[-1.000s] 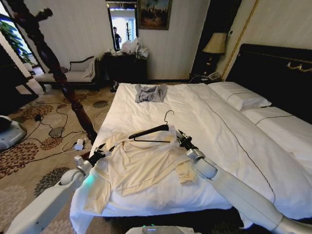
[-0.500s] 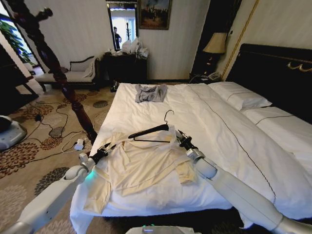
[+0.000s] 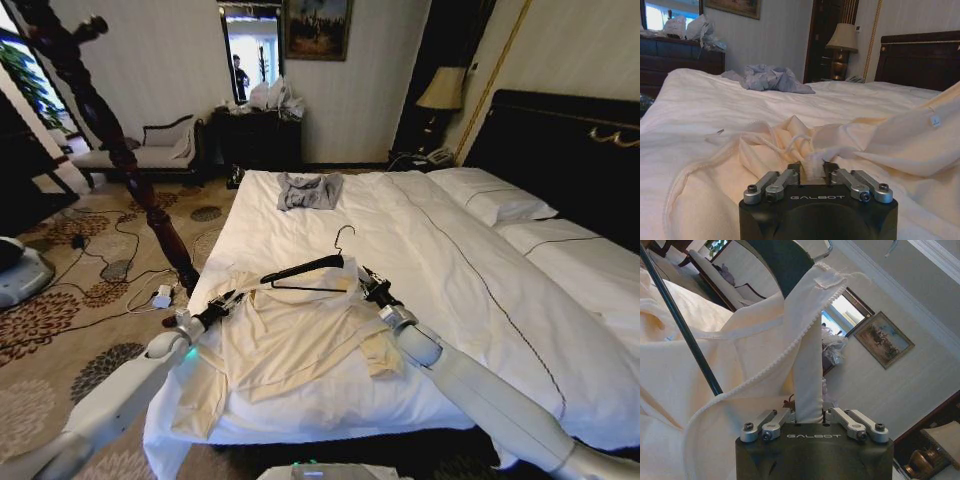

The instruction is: Pick up the clothes from the bed and hang them on the clothes hanger.

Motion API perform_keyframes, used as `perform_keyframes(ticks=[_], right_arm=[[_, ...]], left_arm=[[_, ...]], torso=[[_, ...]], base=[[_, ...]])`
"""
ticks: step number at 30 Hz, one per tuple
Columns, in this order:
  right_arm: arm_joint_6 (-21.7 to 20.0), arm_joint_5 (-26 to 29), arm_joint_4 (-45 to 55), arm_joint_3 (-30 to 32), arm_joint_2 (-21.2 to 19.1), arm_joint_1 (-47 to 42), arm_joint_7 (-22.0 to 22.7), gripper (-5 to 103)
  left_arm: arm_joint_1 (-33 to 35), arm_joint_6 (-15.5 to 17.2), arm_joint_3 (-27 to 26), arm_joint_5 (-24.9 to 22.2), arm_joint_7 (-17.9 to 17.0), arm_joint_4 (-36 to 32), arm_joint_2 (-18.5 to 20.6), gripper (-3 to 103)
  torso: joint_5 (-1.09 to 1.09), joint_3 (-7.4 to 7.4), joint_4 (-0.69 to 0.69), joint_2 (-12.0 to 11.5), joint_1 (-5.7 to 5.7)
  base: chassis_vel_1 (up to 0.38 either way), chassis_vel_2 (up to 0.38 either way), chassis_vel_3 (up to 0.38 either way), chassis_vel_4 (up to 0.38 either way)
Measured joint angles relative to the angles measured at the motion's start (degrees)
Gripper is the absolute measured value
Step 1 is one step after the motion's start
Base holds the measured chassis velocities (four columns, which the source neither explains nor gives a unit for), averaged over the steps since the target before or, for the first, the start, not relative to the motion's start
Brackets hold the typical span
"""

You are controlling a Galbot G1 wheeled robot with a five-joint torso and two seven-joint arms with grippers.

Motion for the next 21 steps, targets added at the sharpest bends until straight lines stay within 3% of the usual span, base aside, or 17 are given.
perform_keyframes(ticks=[5,7,16,21], right_arm=[[0.0,0.0,0.0,0.0,-0.2,-0.3,0.0,20],[0.0,0.1,0.0,0.0,-0.2,-0.3,0.0,20],[-0.1,0.4,0.7,-0.1,-0.8,-0.3,0.0,20],[0.0,-0.1,1.0,0.3,-1.1,-0.8,0.0,20]], left_arm=[[1.3,0.0,-0.7,0.0,0.1,-0.6,0.3,5],[1.5,0.0,-0.8,0.0,0.1,-0.7,0.4,2],[1.8,-0.1,-1.1,-0.9,0.0,-2.9,2.0,2],[0.8,0.3,-1.3,-3.5,-1.7,-8.7,5.3,2]], torso=[[0.00,0.00,0.00,0.0,0.00],[-0.01,0.00,0.00,0.0,0.00],[-0.01,0.00,0.00,0.0,0.00],[-0.01,0.00,-0.02,0.0,0.00]], base=[[0.000,0.000,0.000,0.000],[0.000,0.000,0.000,0.000],[0.000,0.000,0.000,0.000],[0.000,0.000,0.000,0.000]])
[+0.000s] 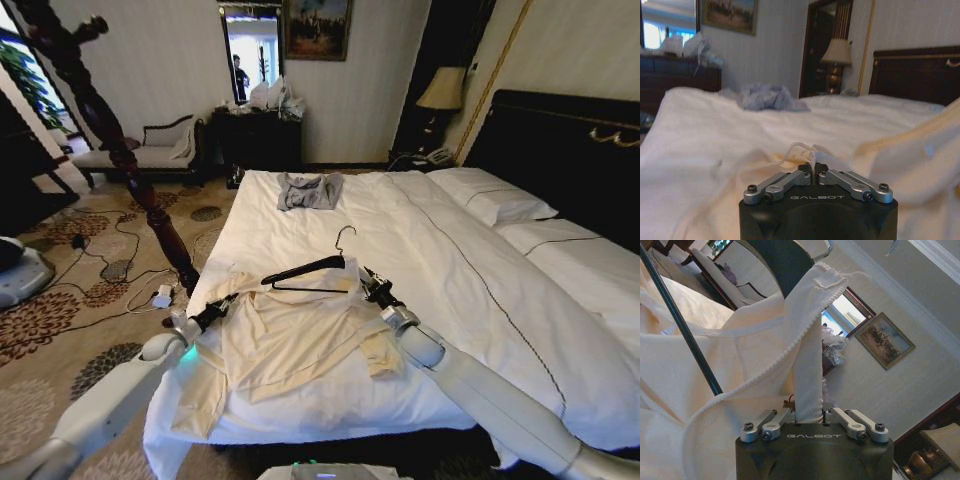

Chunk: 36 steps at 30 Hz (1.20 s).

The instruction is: Pick up the clothes from the bed and hang them on the clothes hanger.

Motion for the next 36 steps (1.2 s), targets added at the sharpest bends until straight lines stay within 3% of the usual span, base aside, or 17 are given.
perform_keyframes(ticks=[13,17,26,36], right_arm=[[0.3,-2.3,-0.6,-0.5,1.2,0.9,-0.9,20],[0.5,-3.4,-1.2,-0.8,1.9,1.1,-1.2,20],[-0.2,-3.1,-2.3,-1.3,3.1,3.0,-1.4,20],[-4.7,-0.5,-0.8,-0.8,2.7,2.2,-0.8,20]], left_arm=[[0.5,3.8,-3.9,-10.1,-5.4,-14.6,4.9,2],[-0.7,5.4,-4.0,-13.3,-7.3,-21.9,9.5,2],[-2.1,7.5,-4.8,-17.1,-10.4,-33.0,16.4,2],[1.7,8.3,-6.6,-16.6,-14.3,-38.7,17.3,2]], torso=[[0.00,0.00,0.00,0.0,0.00],[0.00,0.00,0.00,0.0,0.00],[0.01,0.00,0.03,0.0,0.00],[-0.01,0.00,0.02,0.0,0.00]], base=[[0.000,0.000,0.000,0.000],[0.000,0.000,0.000,0.000],[0.000,0.000,0.000,0.000],[0.000,0.000,0.000,0.000]])
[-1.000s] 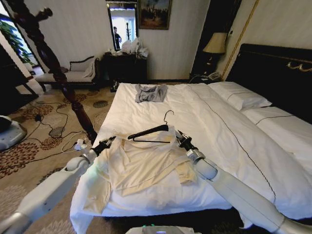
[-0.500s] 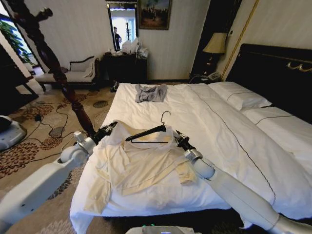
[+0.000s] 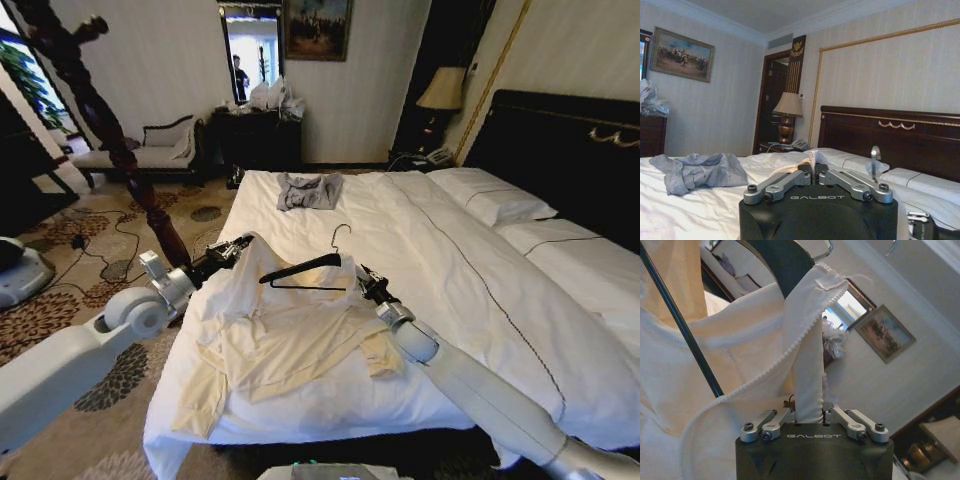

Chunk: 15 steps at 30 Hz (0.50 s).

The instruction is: Pick up the clothes from the bed and hang them on the clothes hanger.

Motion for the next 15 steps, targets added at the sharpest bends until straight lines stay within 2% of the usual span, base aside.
perform_keyframes(ticks=[8,15], right_arm=[[-4.5,3.7,1.3,0.0,-0.5,0.0,1.2,20],[-8.1,4.3,2.9,-1.5,-0.1,0.8,1.3,20]], left_arm=[[2.7,0.3,-0.5,1.8,-1.2,-2.2,-0.4,2],[0.1,1.8,3.8,5.2,-4.7,-2.1,-4.6,2]], torso=[[0.01,0.00,-0.01,0.0,0.00],[0.01,0.00,-0.02,0.0,0.00]], base=[[0.000,0.000,0.000,0.000],[0.000,0.000,0.000,0.000]])
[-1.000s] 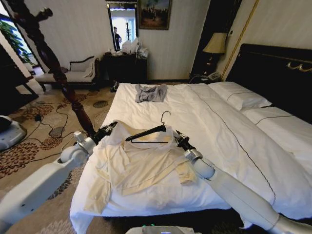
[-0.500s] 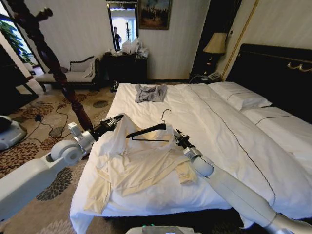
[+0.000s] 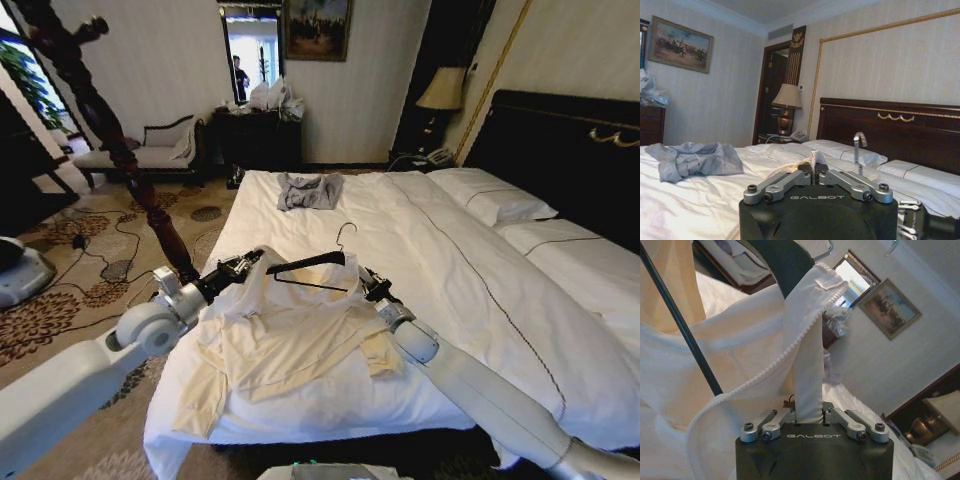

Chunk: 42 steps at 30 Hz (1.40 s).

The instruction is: Pick up the clothes from the bed and hang them on the clothes hanger.

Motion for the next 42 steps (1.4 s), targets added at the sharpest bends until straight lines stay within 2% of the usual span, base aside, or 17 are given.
perform_keyframes(ticks=[8,17,21,23,28,34,42], right_arm=[[-2.2,0.7,-0.2,-1.9,0.4,2.0,0.0,20],[-5.1,5.0,-1.6,-8.9,3.6,10.6,0.1,20],[-6.0,6.8,-1.8,-11.2,4.8,13.1,0.3,20],[-7.1,8.4,-2.6,-12.5,6.0,14.7,0.8,20],[-9.1,11.1,-4.3,-13.7,7.5,17.1,1.7,20],[-12.2,16.4,-9.5,-14.3,10.3,20.3,4.4,20],[-12.9,18.7,-15.0,-14.9,13.3,23.5,5.9,20]], left_arm=[[-5.7,2.2,5.1,1.2,-1.1,0.5,-1.2,2],[-9.3,5.1,8.5,2.4,-1.3,1.2,0.7,2],[-12.9,5.7,11.9,2.4,-1.3,2.4,0.2,2],[-17.5,6.1,16.5,2.4,-1.3,3.5,-1.0,2],[-21.7,7.0,19.7,2.3,-1.8,4.1,-2.3,2],[-20.6,8.3,19.1,3.2,-2.9,3.3,-1.9,2],[-17.4,8.7,15.9,3.8,-3.1,1.4,-0.2,2]], torso=[[0.01,0.00,-0.01,0.0,0.00],[0.00,0.00,0.04,0.0,0.00],[-0.01,0.00,0.02,0.0,0.00],[-0.01,0.00,-0.01,0.0,0.00],[0.00,0.01,-0.01,0.0,0.00],[-0.01,0.00,0.01,0.0,0.00],[0.00,0.00,0.01,0.0,0.00]], base=[[0.000,0.000,0.000,0.000],[0.000,0.000,0.000,0.000],[0.000,0.000,0.000,0.000],[0.000,0.000,0.000,0.000],[0.000,0.000,0.000,0.000],[0.000,0.000,0.000,0.000],[0.000,0.000,0.000,0.000]])
